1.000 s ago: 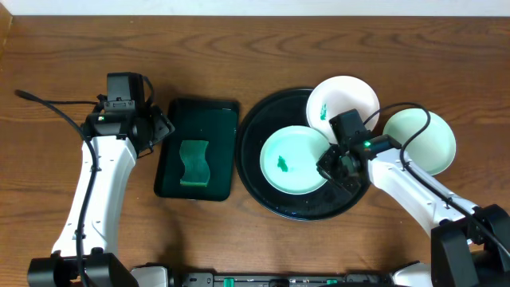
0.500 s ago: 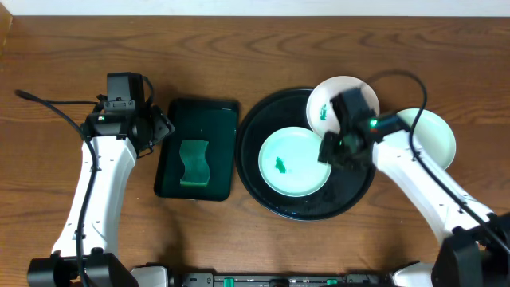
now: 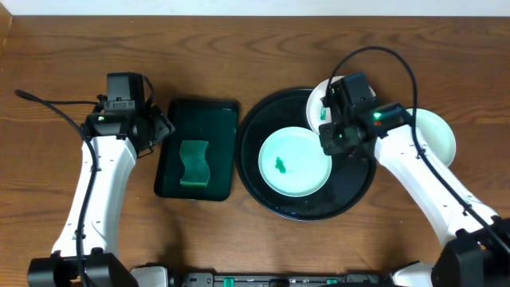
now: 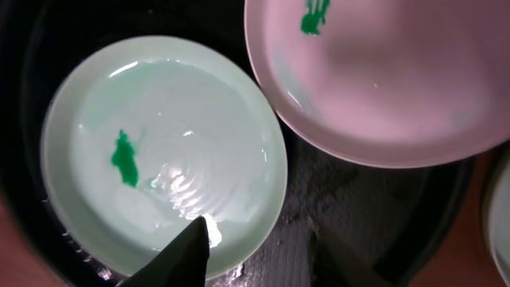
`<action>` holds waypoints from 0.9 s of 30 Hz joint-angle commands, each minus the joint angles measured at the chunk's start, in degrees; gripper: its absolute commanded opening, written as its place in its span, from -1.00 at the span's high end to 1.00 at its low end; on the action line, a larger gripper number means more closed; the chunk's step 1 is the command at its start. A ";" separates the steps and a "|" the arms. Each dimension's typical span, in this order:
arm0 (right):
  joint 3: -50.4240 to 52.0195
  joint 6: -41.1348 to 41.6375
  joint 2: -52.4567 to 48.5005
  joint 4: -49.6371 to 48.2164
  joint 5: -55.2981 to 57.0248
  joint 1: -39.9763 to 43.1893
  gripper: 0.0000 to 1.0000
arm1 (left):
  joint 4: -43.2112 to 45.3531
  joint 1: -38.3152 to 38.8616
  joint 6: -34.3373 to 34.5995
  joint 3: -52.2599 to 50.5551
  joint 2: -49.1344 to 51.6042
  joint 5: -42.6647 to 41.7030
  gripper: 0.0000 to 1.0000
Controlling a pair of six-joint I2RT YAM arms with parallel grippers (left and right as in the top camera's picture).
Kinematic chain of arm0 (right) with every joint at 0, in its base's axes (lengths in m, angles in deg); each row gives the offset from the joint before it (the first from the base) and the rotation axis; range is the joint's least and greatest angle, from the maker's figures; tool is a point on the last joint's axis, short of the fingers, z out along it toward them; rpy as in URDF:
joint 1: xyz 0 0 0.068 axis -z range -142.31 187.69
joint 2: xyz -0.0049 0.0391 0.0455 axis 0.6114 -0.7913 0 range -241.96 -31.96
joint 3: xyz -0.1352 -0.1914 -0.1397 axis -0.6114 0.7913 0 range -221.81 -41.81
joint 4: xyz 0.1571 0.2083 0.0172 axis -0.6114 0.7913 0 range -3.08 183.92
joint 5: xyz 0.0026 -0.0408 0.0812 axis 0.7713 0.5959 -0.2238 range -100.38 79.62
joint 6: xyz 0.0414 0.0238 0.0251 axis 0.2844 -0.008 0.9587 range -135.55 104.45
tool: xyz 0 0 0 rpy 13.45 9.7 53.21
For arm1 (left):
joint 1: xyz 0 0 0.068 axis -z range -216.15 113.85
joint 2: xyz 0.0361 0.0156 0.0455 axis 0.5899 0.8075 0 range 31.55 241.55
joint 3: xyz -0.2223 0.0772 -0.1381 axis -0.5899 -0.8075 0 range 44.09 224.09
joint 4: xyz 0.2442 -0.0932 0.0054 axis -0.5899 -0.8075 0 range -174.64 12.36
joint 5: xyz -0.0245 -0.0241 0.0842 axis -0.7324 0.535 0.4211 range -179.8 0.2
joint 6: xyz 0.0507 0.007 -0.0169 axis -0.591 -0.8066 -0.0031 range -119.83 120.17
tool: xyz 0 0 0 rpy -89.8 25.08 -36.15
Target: Clean dirty plates on tray and stack at the side
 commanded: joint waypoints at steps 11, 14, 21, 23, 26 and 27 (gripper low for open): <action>12.92 -4.50 -2.32 -17.62 2.78 0.37 0.46 | -0.11 -0.17 0.07 0.83 0.11 0.72 -0.60; 14.75 -4.50 -2.32 -20.46 3.91 0.37 0.48 | -0.11 -0.17 0.07 0.83 0.11 0.72 -0.60; 17.86 -4.44 -2.32 -25.33 5.07 0.39 0.55 | -0.11 -0.17 0.07 0.83 0.11 0.72 -0.60; 17.94 -3.56 -2.32 -25.62 5.01 0.42 0.69 | -0.11 -0.17 0.07 0.83 0.11 0.72 -0.60; 18.08 -3.15 -2.32 -26.01 5.03 0.42 0.79 | -0.11 -0.17 0.07 0.83 0.11 0.72 -0.60; 18.21 -3.13 -2.32 -26.25 5.03 0.42 0.79 | -0.11 -0.17 0.07 0.83 0.11 0.72 -0.60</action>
